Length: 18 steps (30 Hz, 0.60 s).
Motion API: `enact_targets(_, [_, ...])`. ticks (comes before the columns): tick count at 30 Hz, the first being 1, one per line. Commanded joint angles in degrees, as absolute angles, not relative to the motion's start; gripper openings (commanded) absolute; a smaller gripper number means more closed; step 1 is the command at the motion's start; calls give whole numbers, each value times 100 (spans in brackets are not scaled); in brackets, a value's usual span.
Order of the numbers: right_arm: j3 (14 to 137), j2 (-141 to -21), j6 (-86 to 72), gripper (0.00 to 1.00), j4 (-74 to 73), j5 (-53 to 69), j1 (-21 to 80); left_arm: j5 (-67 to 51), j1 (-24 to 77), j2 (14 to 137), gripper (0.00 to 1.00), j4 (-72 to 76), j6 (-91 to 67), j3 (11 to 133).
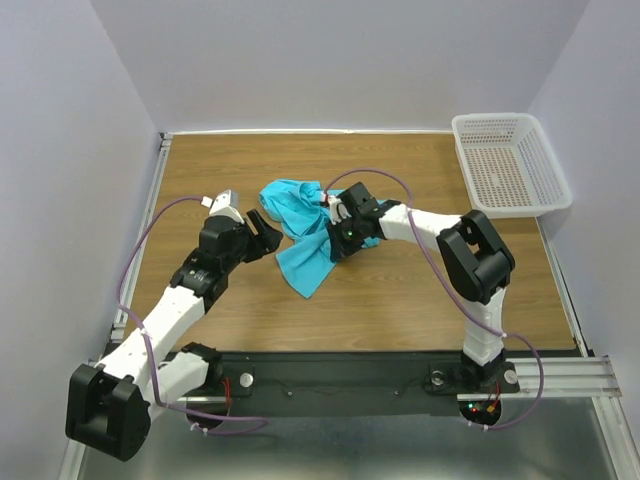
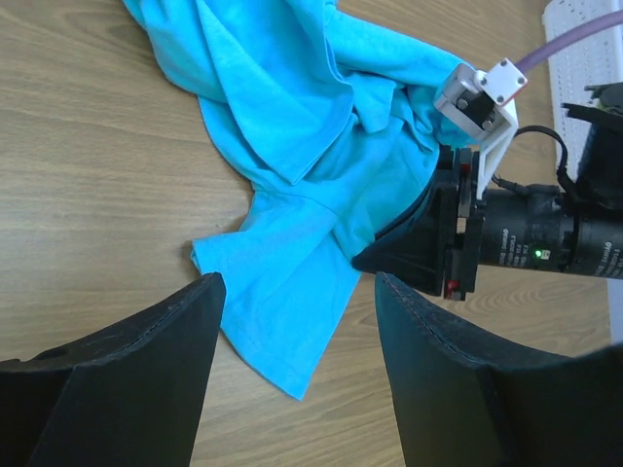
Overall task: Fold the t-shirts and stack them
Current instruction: Flatten the tshirt out
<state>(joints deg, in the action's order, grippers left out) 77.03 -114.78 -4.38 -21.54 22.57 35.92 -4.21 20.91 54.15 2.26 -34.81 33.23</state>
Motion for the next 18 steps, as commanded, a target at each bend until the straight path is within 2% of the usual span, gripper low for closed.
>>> enact_targets(1, [7305, -10981, -45, 1, -2486, 1329, 3656, -272, 2101, 5265, 74, 53, -3393, 3384])
enact_targets(3, [7014, -10427, 832, 1, -3220, 1002, 3639, -299, 2101, 5256, 74, 53, -3323, 3401])
enact_targets(6, [6367, -9679, 2510, 1, -4006, 1160, 3498, -421, 2092, 5361, 74, 114, -3252, 3419])
enact_targets(8, [5978, -8803, 3309, 0, -4445, 1003, 3428, -509, 2092, 5492, 74, 236, -3199, 3463])
enact_targets(11, [5249, -7888, 3795, 0, -4684, 565, 3384, -641, 2100, 5729, 74, 447, -3155, 3498])
enact_targets(18, [4404, -7252, 4306, 1, -5036, 158, 2796, -1132, 2118, 6485, 74, 914, -3138, 3700])
